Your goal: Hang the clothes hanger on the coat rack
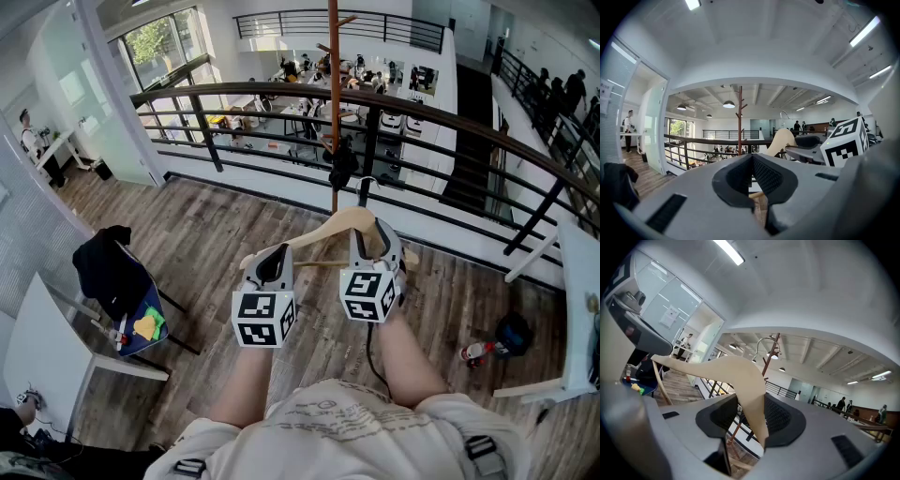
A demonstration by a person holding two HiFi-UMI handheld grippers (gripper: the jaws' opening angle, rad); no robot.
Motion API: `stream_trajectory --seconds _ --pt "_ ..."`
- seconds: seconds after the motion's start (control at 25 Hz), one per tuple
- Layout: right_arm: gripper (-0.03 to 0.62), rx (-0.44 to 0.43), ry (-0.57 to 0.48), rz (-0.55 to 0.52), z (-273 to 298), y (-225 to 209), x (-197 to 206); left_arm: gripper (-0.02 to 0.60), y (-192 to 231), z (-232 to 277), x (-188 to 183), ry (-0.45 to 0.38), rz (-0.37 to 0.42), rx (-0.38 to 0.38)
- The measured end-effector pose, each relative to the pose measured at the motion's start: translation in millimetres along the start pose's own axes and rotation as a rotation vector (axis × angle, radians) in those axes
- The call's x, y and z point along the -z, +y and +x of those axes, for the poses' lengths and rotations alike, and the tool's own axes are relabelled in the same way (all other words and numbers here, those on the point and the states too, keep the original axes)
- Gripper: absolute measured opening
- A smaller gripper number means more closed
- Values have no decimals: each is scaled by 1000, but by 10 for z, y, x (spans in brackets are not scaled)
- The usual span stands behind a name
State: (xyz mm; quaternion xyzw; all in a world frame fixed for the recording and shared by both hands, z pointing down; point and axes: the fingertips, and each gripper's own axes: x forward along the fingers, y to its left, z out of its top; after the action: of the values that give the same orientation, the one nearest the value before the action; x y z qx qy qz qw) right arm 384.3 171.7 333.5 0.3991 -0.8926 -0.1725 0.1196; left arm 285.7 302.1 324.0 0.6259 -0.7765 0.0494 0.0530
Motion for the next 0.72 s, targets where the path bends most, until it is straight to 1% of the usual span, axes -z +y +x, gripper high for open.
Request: stream_trajectory --seconds 0.32,0.52,0.72 --pt "173 -13 3 -33 -39 188 -32 5 114 -92 35 0 -3 5" --pt "173 21 -2 -48 -29 234 -79 5 200 -111 46 -6 -7 19" --pt "173 42 -2 -63 4 453 -159 5 441 -168 118 -7 -16 36"
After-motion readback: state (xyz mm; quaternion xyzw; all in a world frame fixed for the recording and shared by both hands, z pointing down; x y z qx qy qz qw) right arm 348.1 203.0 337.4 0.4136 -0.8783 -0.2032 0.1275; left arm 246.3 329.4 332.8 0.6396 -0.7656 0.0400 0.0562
